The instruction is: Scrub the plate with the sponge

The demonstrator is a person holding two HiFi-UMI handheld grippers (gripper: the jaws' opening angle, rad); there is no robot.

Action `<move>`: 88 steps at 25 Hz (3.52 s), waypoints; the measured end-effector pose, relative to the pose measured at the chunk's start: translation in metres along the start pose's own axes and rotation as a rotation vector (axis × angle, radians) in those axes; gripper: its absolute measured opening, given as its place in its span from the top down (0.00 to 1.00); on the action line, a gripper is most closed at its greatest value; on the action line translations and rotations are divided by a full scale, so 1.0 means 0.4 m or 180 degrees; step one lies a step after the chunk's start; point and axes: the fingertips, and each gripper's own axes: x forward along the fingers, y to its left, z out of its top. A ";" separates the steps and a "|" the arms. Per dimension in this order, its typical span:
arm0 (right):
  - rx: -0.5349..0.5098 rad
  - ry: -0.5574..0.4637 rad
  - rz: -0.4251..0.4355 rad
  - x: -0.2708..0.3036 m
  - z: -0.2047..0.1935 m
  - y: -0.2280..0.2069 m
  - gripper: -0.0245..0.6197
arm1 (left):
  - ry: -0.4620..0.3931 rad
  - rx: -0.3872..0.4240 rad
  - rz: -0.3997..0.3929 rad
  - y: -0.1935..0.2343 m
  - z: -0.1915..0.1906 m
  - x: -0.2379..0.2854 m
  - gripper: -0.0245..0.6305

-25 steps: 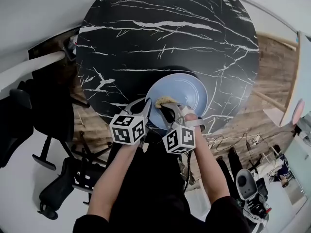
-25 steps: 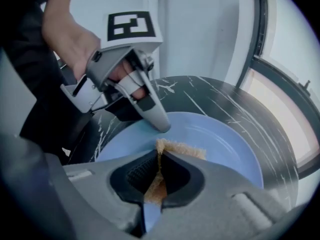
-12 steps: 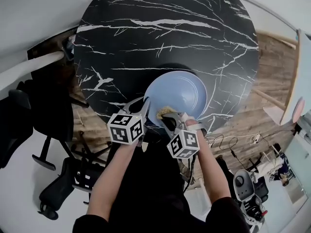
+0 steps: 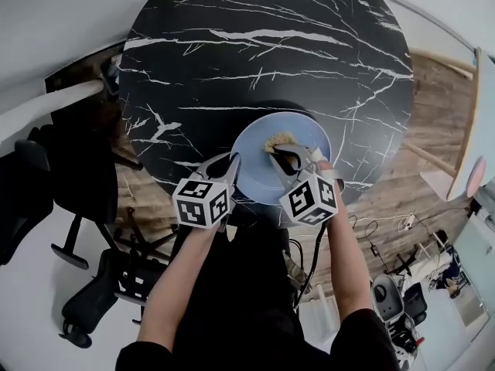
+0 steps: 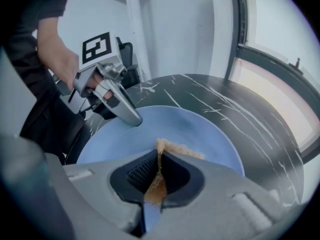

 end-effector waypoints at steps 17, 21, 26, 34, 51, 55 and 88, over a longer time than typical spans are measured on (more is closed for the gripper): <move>0.0339 0.0207 -0.1031 -0.046 -0.072 -0.150 0.93 | -0.0052 -0.0102 0.0027 0.001 0.001 -0.002 0.94; 0.0264 0.0211 -0.0815 -0.033 -0.068 -0.076 0.93 | -0.0056 -0.0102 0.0032 0.004 0.002 -0.001 0.94; 0.0188 0.0252 -0.0510 -0.015 -0.061 0.046 0.93 | -0.0063 -0.0119 0.0034 0.003 0.001 -0.001 0.94; 0.0123 0.0300 -0.0085 0.006 -0.060 0.199 0.93 | -0.0063 -0.0105 0.0039 0.005 0.001 -0.001 0.94; -0.0131 0.0460 -0.0059 -0.062 -0.176 0.130 0.93 | -0.0005 0.0010 0.0006 0.001 0.000 0.000 0.94; -0.0110 0.0540 -0.0497 -0.079 -0.188 0.005 0.93 | -0.0009 0.0024 0.0018 0.002 0.002 0.000 0.94; 0.0337 0.0291 0.0073 -0.019 -0.069 0.220 0.93 | -0.0131 -0.0168 0.0106 0.011 0.003 -0.002 0.94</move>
